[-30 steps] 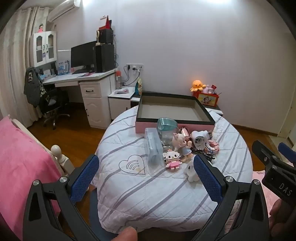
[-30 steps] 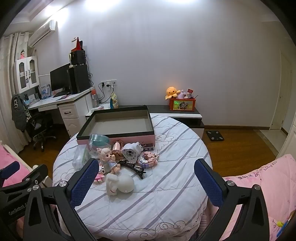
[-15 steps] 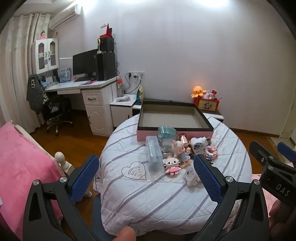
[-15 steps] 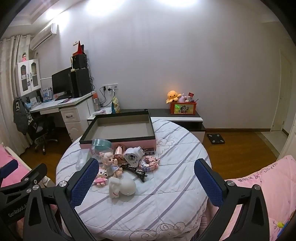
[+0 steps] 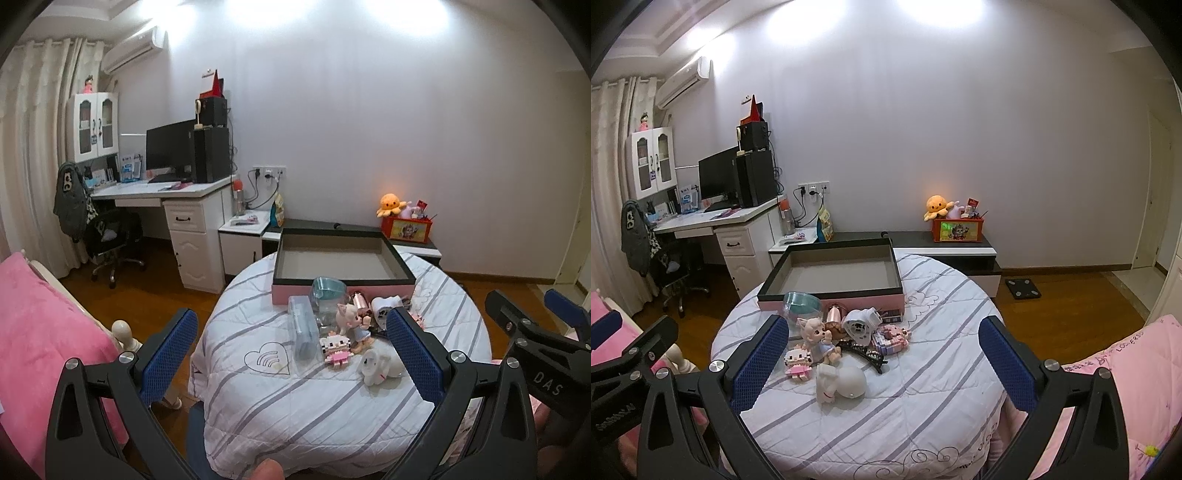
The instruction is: Organize rigid objects
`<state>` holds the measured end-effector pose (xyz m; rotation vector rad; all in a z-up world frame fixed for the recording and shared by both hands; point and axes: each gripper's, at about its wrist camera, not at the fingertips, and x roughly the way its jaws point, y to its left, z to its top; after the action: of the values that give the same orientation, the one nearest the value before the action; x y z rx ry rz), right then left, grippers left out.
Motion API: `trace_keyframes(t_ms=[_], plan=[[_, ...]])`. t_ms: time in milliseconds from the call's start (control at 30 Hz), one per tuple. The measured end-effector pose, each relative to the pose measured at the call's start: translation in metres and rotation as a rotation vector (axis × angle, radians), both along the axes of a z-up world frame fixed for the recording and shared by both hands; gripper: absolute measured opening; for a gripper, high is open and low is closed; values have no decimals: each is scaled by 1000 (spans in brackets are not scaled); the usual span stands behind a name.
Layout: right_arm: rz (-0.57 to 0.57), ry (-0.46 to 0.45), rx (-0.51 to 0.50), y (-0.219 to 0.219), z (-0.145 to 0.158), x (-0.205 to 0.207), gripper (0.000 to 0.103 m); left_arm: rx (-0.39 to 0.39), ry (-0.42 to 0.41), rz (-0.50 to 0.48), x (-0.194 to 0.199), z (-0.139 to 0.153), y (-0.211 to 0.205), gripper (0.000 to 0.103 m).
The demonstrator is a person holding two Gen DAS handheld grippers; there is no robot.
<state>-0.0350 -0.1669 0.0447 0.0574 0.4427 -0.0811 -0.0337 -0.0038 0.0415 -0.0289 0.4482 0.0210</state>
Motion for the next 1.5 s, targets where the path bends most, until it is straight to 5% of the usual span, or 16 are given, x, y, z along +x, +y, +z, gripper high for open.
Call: trace_keyframes(t_ms=[1500], plan=[[5,-17,-5,-6,0,1,103,10,0,-14,3,3,-3,103]])
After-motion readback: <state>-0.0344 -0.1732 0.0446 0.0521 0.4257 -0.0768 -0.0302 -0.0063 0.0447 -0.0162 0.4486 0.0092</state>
